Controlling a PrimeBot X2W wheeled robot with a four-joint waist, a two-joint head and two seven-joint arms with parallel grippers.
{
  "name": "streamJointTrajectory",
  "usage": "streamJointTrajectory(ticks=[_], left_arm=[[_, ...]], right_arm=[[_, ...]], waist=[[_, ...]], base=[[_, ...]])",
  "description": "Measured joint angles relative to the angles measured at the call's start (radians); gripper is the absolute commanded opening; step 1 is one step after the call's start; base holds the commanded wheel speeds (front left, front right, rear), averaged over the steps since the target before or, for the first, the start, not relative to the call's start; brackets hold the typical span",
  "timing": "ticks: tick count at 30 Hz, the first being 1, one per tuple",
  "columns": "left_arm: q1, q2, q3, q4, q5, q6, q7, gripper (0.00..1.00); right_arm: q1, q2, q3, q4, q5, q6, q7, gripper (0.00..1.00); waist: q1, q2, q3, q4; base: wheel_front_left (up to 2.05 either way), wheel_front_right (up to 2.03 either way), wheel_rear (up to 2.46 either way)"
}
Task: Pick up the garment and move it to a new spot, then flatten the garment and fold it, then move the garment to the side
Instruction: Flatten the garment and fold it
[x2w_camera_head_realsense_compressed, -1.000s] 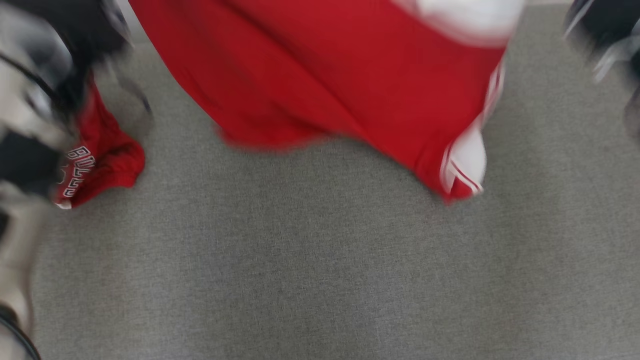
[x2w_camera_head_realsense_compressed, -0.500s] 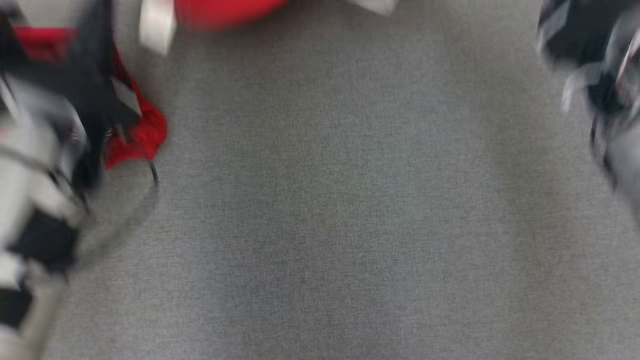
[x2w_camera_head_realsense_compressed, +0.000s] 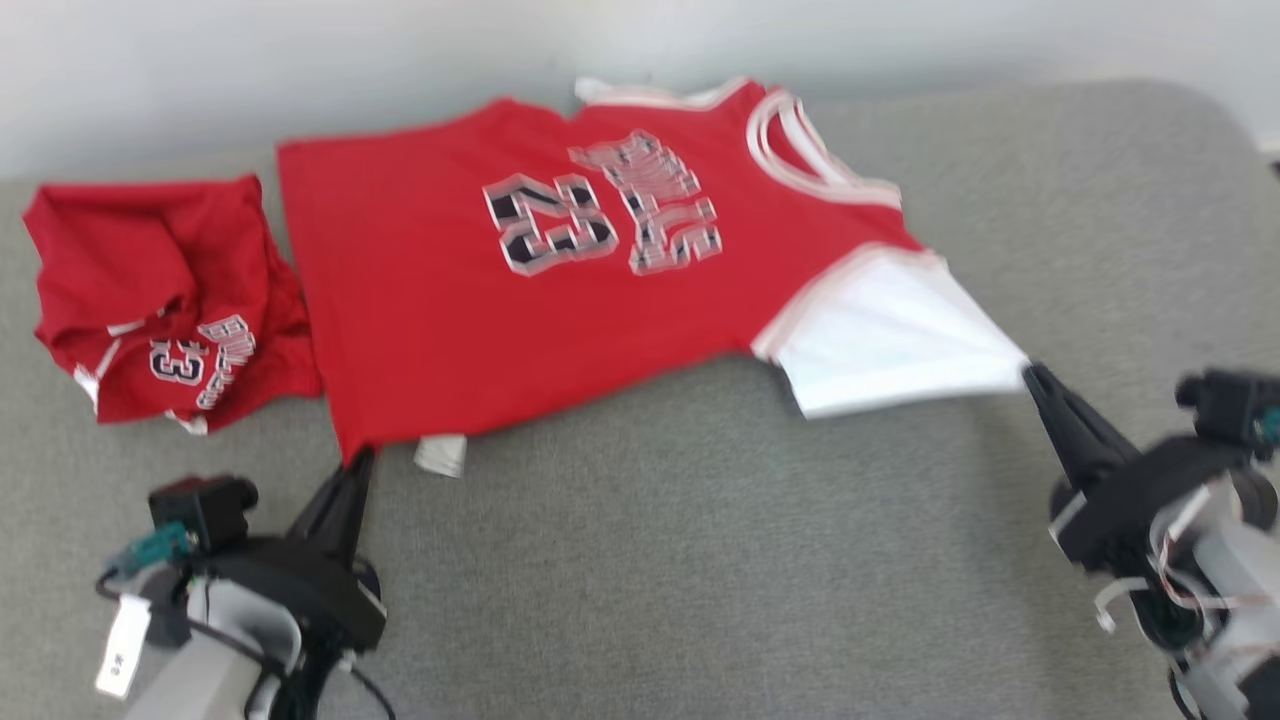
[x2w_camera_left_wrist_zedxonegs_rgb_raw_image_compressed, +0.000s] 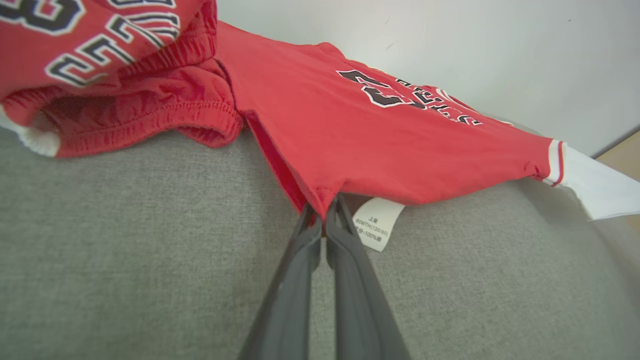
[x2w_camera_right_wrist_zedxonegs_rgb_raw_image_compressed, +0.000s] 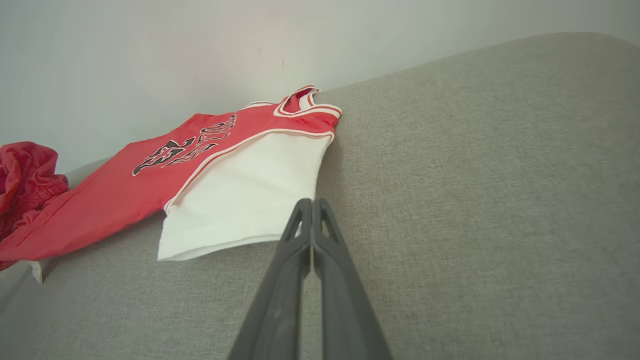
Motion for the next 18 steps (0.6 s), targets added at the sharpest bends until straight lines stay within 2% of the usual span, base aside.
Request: streamJointTrajectory(ticks=[8, 18], left_arm=[[0.13, -0.004, 0.003, -0.016, -0.007, 0.031, -0.01, 0.0], [0.302, -0.006, -0.036, -0.032, 0.01, 0.088, -0.01, 0.0]], right_arm=[[0.169, -0.06, -0.028, -0.009, 0.013, 0.0, -0.052, 0.0], [0.395, -0.068, -0.018, -0.056, 0.039, -0.023, -0.068, 0.0]], waist=[[-0.0001, -0.0001, -0.111, -0.028], [-0.0001, -0.0002, -0.21, -0.046]], base=[[0.0, 0.0, 0.0], [0.0, 0.0, 0.0]])
